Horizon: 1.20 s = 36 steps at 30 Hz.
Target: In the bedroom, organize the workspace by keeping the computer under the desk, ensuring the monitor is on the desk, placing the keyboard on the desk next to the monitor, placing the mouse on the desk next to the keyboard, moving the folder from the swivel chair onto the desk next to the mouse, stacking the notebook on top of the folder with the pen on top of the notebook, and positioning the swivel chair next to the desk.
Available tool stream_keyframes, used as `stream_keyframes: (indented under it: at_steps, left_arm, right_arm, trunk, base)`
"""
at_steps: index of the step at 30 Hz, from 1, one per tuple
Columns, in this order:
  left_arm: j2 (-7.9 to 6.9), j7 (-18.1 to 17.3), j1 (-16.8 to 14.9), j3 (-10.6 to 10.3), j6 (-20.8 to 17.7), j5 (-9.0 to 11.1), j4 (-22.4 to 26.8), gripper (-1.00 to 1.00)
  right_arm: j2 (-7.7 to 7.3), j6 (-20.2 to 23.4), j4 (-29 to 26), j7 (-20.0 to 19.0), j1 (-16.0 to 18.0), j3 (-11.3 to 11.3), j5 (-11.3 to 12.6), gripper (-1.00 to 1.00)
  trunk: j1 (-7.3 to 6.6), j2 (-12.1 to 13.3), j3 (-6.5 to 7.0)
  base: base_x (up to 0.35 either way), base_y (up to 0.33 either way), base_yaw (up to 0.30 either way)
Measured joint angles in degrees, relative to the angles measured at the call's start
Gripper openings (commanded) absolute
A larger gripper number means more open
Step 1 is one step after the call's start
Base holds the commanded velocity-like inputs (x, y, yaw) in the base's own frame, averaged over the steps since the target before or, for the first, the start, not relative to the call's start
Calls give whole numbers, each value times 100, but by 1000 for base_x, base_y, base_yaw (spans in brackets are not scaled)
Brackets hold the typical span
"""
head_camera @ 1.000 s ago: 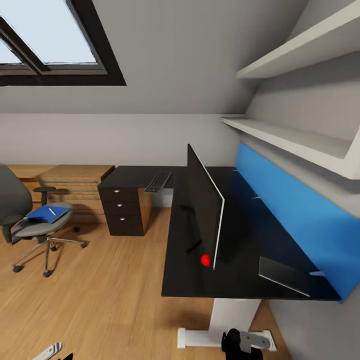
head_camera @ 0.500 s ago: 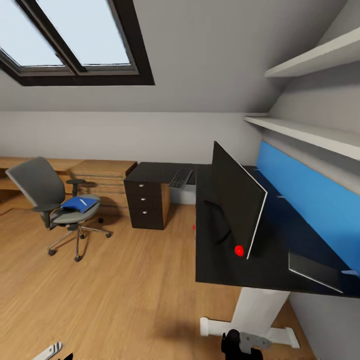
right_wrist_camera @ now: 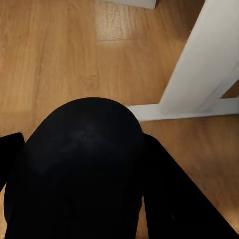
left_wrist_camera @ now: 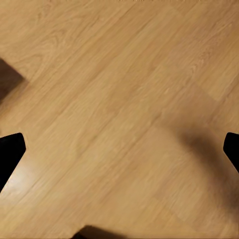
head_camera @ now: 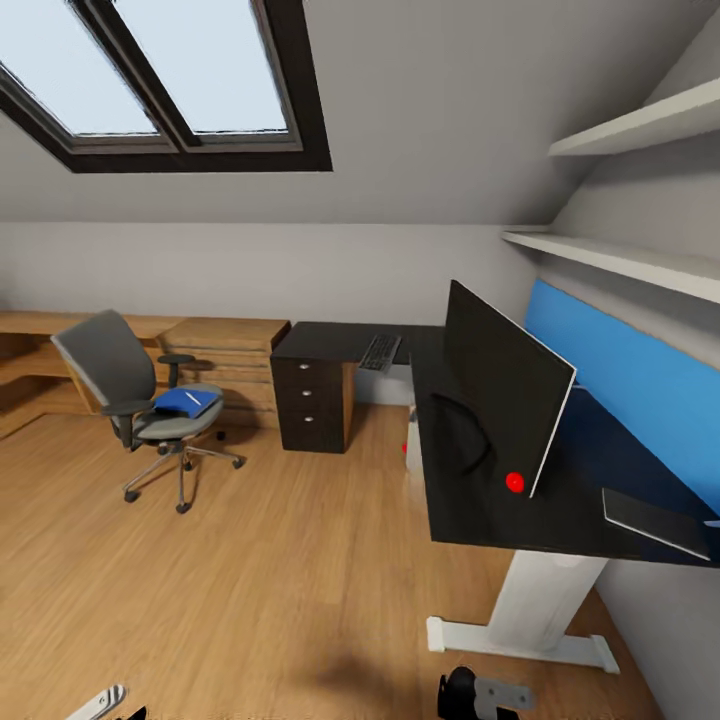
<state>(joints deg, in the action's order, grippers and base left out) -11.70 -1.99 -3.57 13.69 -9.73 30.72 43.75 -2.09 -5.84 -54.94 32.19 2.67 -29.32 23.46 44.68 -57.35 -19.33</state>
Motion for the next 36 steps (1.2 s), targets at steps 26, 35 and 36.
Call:
stream_keyframes:
  at_steps: [26, 35, 36]
  left_arm:
    - [61, 7, -1, -518, 2, -8, -160, 100]
    - [61, 8, 0, -535, 1, -9, -168, 100]
    - [61, 8, 0, -536, 1, -9, -168, 100]
  right_arm:
    - [235, -312, 396, 17, 2, -12, -818, -100]
    - [247, -552, 487, 23, 2, -8, -827, -100]
    - [247, -575, 505, 24, 1, -8, -829, -100]
  trunk:
    - [-4, -1, 0]
    - [-5, -1, 0]
    - [-5, -1, 0]
  base:
    - [27, 216, 0]
    - [279, 207, 135]
    - [283, 222, 253]
